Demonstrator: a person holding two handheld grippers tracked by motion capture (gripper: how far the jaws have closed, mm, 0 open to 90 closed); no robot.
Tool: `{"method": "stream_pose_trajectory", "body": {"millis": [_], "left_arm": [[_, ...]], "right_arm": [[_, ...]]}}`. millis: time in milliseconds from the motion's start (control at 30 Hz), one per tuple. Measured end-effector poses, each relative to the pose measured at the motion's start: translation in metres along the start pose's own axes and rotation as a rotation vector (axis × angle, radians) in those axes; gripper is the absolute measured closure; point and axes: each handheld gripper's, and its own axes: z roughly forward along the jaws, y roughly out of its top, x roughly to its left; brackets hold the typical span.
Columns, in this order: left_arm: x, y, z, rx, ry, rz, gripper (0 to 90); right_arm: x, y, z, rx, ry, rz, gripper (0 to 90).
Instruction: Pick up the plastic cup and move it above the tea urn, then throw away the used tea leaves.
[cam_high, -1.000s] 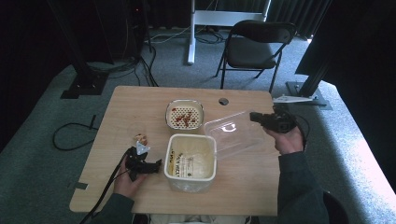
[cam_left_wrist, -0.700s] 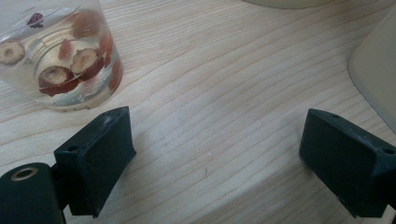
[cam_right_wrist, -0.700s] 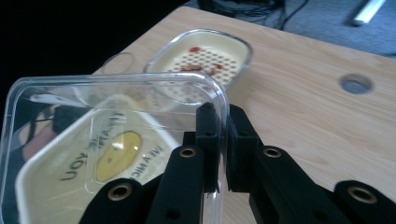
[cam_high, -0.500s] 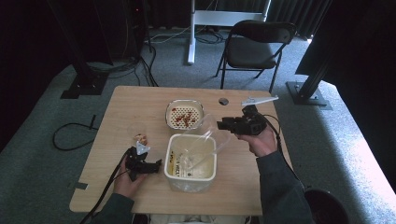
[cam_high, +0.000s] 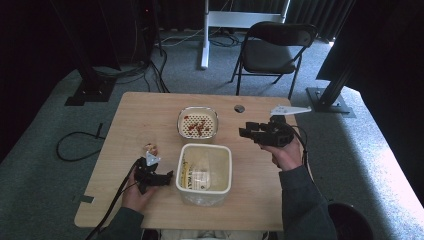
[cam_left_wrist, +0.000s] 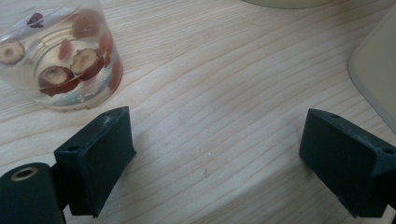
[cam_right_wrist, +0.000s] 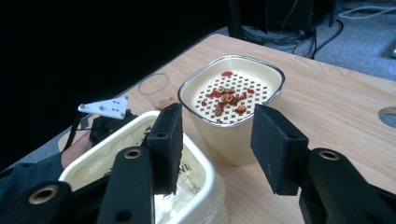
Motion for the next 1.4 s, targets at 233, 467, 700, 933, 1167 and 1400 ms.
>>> {"method": "stream_pose_trajectory", "body": {"millis": [233,467,700,933,1167,1400], "left_arm": [[0.002,-0.005,-0.005,0.002,-0.035,0.038,10.8],[0.004,-0.006,-0.008,0.008,-0.024,0.022,13.6],[0.009,-0.010,-0.010,-0.011,-0.008,0.010,14.4],[0.009,-0.010,-0.011,-0.004,-0.012,0.010,14.8],[0.011,-0.010,-0.013,0.014,-0.023,0.024,14.8],[0.014,-0.012,-0.016,0.017,-0.042,0.048,15.6]], "right_arm": [[-0.010,-0.019,0.009,0.014,-0.091,-0.038,51.9],[-0.022,-0.038,0.014,-0.004,-0.172,-0.057,52.3],[-0.031,-0.062,0.021,0.037,-0.252,-0.059,49.8],[-0.042,-0.082,0.024,0.065,-0.272,-0.022,48.9],[-0.048,-0.094,0.026,0.087,-0.309,-0.010,44.4],[-0.052,-0.117,0.036,0.133,-0.360,-0.038,41.4]]}}
